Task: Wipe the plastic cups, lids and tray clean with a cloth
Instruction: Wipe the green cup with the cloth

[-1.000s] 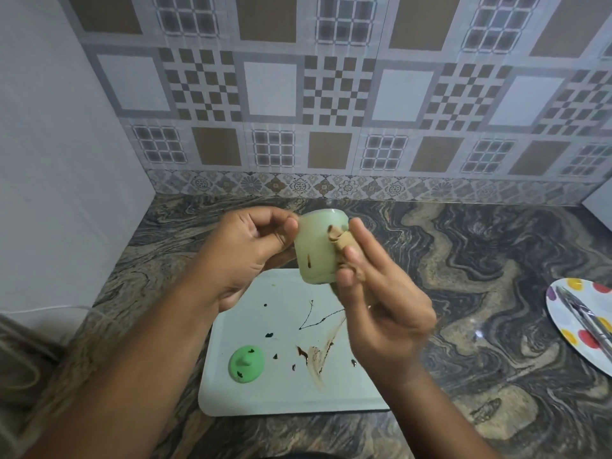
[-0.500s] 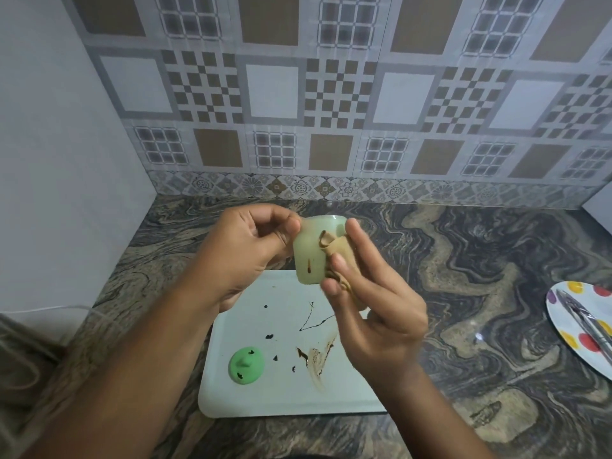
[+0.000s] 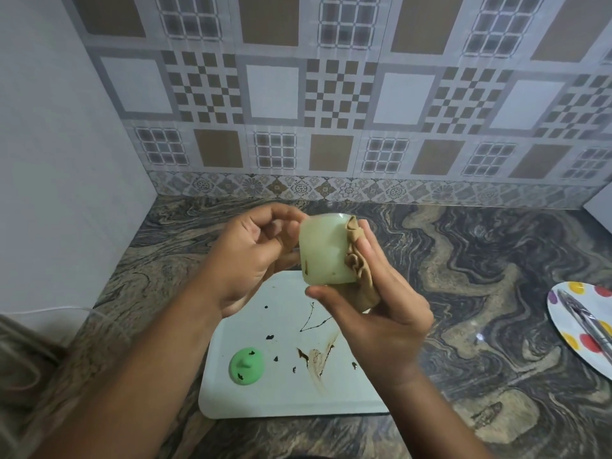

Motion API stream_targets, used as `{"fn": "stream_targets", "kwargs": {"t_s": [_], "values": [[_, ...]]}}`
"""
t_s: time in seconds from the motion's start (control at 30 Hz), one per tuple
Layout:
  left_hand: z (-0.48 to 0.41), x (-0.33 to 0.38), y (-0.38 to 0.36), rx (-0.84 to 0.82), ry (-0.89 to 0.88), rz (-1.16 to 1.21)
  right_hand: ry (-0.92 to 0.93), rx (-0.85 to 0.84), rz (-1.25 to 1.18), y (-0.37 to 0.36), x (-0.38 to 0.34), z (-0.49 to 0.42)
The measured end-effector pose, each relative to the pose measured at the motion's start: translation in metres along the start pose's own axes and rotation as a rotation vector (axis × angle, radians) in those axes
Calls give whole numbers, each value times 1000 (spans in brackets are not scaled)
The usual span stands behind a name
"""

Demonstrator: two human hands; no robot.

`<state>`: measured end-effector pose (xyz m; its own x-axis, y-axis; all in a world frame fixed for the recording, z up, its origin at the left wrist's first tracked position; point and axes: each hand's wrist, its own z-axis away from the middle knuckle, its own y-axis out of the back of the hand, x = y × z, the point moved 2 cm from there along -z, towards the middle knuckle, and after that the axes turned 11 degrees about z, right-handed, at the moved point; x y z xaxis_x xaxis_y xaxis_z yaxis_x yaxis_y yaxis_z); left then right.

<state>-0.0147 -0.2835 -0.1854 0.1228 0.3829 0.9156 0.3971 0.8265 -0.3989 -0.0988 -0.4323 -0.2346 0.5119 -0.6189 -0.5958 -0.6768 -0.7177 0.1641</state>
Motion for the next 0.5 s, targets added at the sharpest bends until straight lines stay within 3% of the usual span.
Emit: {"fn": "stream_targets", "kwargs": {"t_s": [0.13, 0.23, 0.37, 0.5], "values": [[1, 11, 1, -98, -65, -340, 45, -16, 99, 1, 7, 2], [0, 18, 3, -92, -77, -437, 70, -37, 98, -1, 6, 3], [0, 19, 5, -112, 38, -127, -102, -27, -155, -1, -7, -1], [-1, 14, 3, -147, 135, 105, -149, -44, -275, -2, -9, 2]]}}
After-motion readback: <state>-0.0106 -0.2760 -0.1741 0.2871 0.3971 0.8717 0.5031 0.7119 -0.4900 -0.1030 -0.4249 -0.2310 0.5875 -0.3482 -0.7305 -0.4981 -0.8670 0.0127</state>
